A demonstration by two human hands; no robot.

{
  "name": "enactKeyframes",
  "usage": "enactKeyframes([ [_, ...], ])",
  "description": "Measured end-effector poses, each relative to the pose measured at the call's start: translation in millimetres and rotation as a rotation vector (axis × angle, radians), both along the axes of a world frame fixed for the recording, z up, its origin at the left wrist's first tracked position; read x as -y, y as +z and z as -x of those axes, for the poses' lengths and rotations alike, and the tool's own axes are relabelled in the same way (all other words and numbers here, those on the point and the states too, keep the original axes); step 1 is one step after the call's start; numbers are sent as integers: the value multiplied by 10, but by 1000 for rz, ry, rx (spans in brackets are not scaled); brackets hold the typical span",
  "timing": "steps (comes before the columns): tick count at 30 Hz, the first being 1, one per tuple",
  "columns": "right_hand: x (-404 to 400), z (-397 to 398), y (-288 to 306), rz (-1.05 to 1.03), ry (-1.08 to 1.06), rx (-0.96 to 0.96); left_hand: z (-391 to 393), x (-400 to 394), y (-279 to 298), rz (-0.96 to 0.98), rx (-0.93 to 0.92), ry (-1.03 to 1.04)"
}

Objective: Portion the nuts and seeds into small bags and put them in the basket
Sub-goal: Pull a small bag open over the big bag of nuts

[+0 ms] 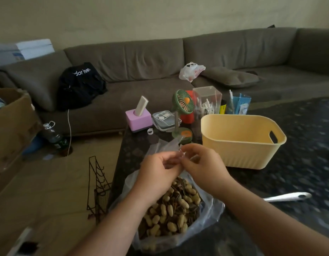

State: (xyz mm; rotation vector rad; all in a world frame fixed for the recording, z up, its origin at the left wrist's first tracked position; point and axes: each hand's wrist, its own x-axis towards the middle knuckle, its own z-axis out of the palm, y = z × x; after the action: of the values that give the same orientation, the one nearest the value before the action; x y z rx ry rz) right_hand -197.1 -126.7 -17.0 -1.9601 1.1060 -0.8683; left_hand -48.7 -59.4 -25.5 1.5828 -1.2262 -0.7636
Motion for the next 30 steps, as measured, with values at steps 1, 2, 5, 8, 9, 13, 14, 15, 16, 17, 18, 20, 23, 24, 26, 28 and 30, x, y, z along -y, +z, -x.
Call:
enactKeyframes([
  [1,6,26,-16,162,-11,-87,3,-18,-7,5,24,48],
  [2,9,56,-30,311,-22,-153,6,-47,7,5,87,105],
  [5,-28,129,1,473,-26,-258,1,-151,94,44,320,224],
  [8,-123,112,-17,514,0,-293,48,-248,130,129,424,159],
  [9,-157,104,-29,512,11,-278,88,-270,122,158,434,99],
  [13,-187,122,-60,373,49,-194,122,-283,47,174,381,-92],
  [14,-178,141,-51,306,58,-193,94,-285,35,173,381,-130],
  [15,-171,164,-32,214,74,-190,63,-289,28,173,427,-162],
  [16,-165,182,-8,106,98,-176,28,-288,23,167,526,-184],
  [17,-170,195,20,-3,119,-149,-6,-287,30,157,655,-206],
  [18,-179,203,46,-97,133,-116,-40,-280,34,154,789,-228],
  [20,-204,209,87,-226,153,-37,-73,-262,19,141,956,-273],
  [23,-225,216,100,-290,152,30,-60,-249,-78,111,847,-267],
  [24,-223,221,98,-290,135,27,-51,-246,-97,90,770,-245],
  [26,-208,241,90,-305,96,11,-36,-229,-89,66,717,-206],
  [28,-185,263,80,-338,60,10,-52,-208,-69,56,719,-181],
  [30,-167,277,75,-334,31,12,-84,-198,-64,55,718,-173],
])
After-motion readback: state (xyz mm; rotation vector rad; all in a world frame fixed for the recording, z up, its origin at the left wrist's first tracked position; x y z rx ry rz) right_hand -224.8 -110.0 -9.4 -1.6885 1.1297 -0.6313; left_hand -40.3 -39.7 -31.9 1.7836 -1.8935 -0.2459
